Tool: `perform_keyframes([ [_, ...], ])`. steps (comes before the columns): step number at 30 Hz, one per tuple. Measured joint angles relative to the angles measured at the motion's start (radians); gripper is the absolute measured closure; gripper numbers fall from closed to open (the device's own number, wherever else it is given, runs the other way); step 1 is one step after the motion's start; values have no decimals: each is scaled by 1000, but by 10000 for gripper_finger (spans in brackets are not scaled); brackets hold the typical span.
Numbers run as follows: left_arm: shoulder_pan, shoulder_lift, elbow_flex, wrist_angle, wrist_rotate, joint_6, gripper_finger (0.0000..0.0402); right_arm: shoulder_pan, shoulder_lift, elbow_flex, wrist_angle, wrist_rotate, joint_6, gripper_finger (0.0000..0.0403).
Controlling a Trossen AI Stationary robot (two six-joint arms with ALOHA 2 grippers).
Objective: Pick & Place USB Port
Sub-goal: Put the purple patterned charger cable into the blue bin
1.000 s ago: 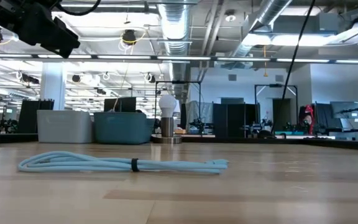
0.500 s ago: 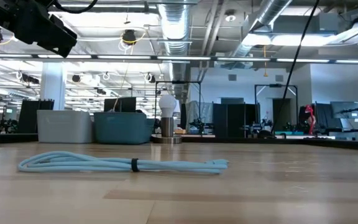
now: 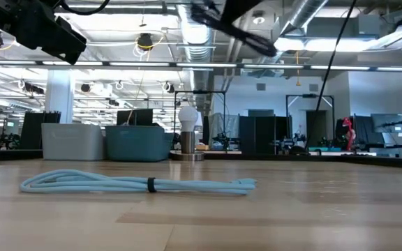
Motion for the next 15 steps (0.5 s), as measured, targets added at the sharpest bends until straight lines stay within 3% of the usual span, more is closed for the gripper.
perform_keyframes([
  [5, 0, 0, 0, 0, 1, -26, 392, -127, -149, -208, 422, -118, -234, 403],
  [9, -1, 0, 0, 0, 1, -25, 392, -258, -232, -348, 726, -291, -351, 403],
  [15, -1, 0, 0, 0, 1, -22, 392, -419, -199, -428, 894, -469, -365, 403],
])
